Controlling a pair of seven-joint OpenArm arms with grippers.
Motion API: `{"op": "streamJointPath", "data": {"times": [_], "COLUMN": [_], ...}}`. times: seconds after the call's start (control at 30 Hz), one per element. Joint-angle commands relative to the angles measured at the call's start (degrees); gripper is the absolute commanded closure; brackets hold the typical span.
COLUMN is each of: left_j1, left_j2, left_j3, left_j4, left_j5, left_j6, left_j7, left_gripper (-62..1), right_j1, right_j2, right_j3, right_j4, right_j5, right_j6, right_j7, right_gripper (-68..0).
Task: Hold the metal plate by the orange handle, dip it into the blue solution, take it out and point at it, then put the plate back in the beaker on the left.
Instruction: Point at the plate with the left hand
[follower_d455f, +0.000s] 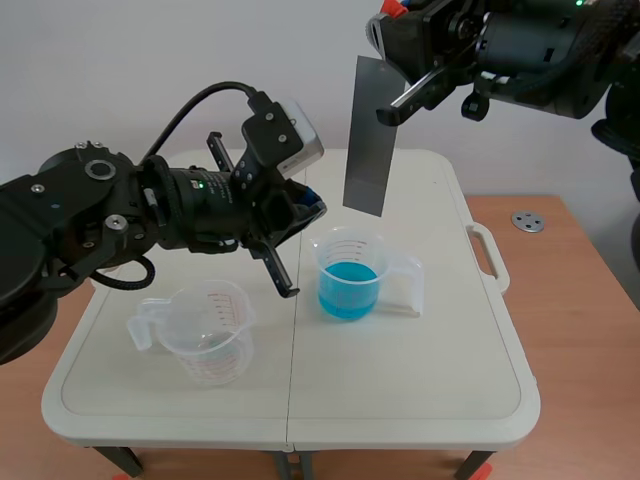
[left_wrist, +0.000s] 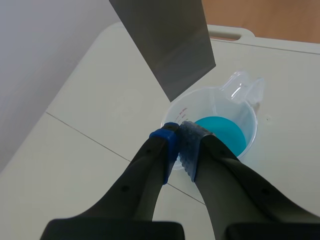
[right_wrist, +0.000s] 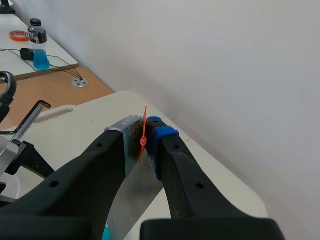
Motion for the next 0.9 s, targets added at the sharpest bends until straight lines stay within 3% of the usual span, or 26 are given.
{"op": "streamJointPath", "data": {"times": [0.0,0.17,0.4,0.67,0.87], "left_j1": [-0.5,0.0,5.4,21.2,36.9], "left_j2": [0.2,-2.2,-10.6,-22.1,-26.5], "left_j3": [0.0,-0.2,-5.5,-17.2,-28.5], "left_j4": [0.6,0.8,4.3,15.3,21.8], "left_j5": [-0.4,-1.6,-8.0,-14.8,-17.5], "left_j6": [0.4,0.6,0.6,0.6,0.6], "left_j7": [-0.7,-1.5,-2.1,-2.3,-2.3], "left_gripper": [-1.7,-1.7,-1.7,-1.7,-1.7], "right_j1": [1.0,1.0,1.0,1.0,1.0], "right_j2": [0.3,0.3,0.3,0.3,0.3], "right_j3": [0.2,0.2,0.2,0.2,0.2], "right_j4": [0.9,0.9,0.9,0.9,0.9], "right_j5": [1.0,1.8,2.4,2.4,2.3], "right_j6": [0.3,0.3,0.3,0.3,0.3], "right_j7": [0.9,0.9,1.1,1.1,1.1], "right_gripper": [-1.3,-1.3,-1.3,-1.3,-1.3]}}
